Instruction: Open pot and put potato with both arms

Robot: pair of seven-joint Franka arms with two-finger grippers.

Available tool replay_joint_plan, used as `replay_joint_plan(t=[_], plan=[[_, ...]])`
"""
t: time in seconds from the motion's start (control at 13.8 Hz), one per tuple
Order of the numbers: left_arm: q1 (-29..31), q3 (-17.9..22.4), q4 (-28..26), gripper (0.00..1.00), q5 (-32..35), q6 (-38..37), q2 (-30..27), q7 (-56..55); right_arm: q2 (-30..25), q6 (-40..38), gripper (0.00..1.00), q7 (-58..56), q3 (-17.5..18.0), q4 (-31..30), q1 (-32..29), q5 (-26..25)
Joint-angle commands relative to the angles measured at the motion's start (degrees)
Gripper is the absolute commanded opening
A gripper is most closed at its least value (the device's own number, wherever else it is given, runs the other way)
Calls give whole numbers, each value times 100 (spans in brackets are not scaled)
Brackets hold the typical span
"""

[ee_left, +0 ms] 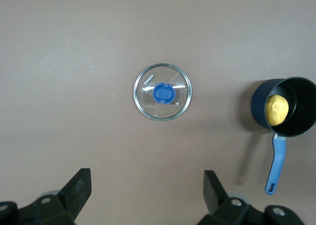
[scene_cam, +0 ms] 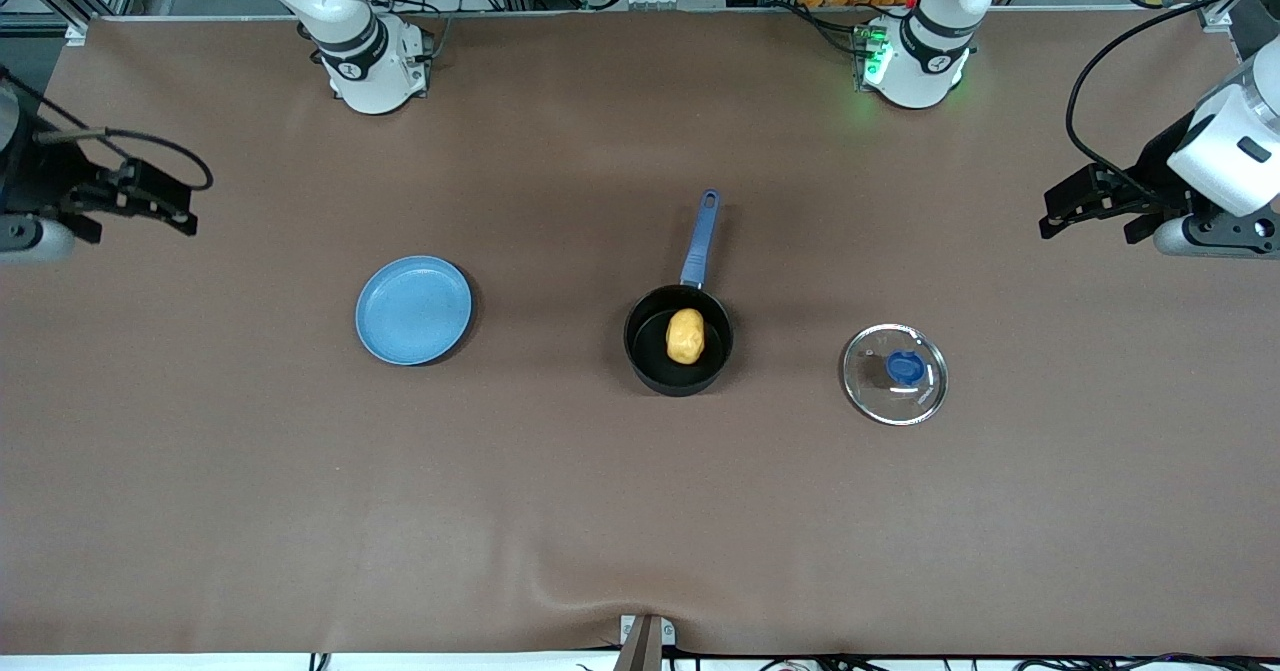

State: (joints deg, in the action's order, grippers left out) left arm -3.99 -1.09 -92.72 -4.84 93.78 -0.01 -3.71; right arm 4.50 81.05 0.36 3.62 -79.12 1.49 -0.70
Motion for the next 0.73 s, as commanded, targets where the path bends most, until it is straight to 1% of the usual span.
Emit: replay_joint_plan(t=[0.0,0.07,0.15,0.29,0.44,0.58,0.65], plan=[[12,-14,88,100,53,-18,10,-156,-714,192,100,-141,-54,-850,88,-44],[21,-5,88,100,62,-18,18,-156,-688,200,100,-151,-132,-859,132,-44],[21,-5,88,100,71,-18,36,-156,-644,261,100,-151,-133,-885,176,-62],[30,4,79,100,71,-18,27,-165,-548,227,100,-342,-151,-702,133,-106],[30,-5,70,100,71,-18,27,-165,-407,209,100,-1070,-273,-447,193,-132],[30,4,70,100,71,-18,27,-165,-424,209,100,-1406,-589,-498,229,8],[30,4,70,100,71,-18,27,-174,-442,227,100,-1416,-599,-516,290,8]])
